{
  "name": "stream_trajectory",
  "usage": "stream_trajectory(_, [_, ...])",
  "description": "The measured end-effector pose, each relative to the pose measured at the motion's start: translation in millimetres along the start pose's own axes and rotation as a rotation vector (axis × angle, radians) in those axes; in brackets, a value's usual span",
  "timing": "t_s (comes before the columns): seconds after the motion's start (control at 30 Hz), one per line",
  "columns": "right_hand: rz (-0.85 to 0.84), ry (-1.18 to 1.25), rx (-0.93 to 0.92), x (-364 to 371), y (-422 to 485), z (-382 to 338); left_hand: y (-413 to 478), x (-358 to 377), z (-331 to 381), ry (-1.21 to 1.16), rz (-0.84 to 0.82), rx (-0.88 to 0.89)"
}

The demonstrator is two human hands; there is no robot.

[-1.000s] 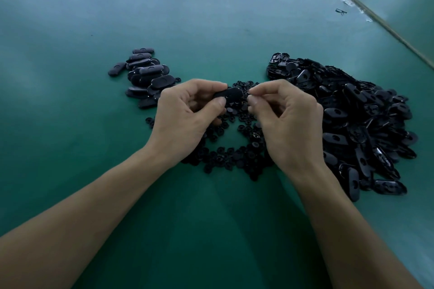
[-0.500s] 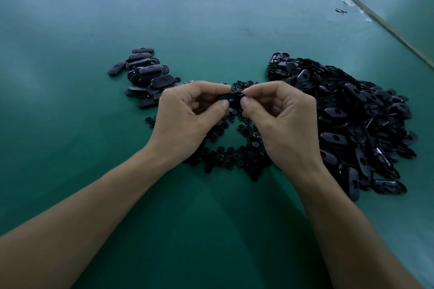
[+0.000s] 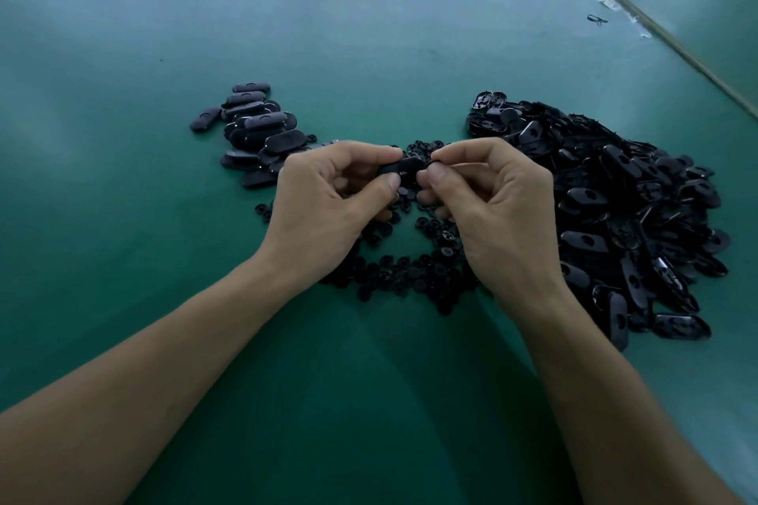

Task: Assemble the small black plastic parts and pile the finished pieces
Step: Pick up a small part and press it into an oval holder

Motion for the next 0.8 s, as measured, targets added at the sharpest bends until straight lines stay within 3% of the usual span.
stream_trajectory(0.3, [-0.036,-0.080,-0.031,3.5,-1.3,-3.7,-0.5,0.0,2.2,0.055,0.001,0.022])
stream_trajectory(0.53, [-0.040,-0.275,-0.095,5.7,-4.6,-8.8,0.0,1.8,2.4,0.081,-0.012,0.030])
stream_trajectory(0.8, [-0.034,-0.284,-0.078,7.2,-5.0,-8.8,-1.0,4.6,4.5,0.091,-0.031,0.067])
Point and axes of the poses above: each hand's wrist, its own y-axis towards the middle knuckle, its own x-axis out of the palm, z = x × y, the point moved 7 cm from there along y, towards the middle knuckle, and after that the axes turned 4 degrees about y, right-handed, at the moved point
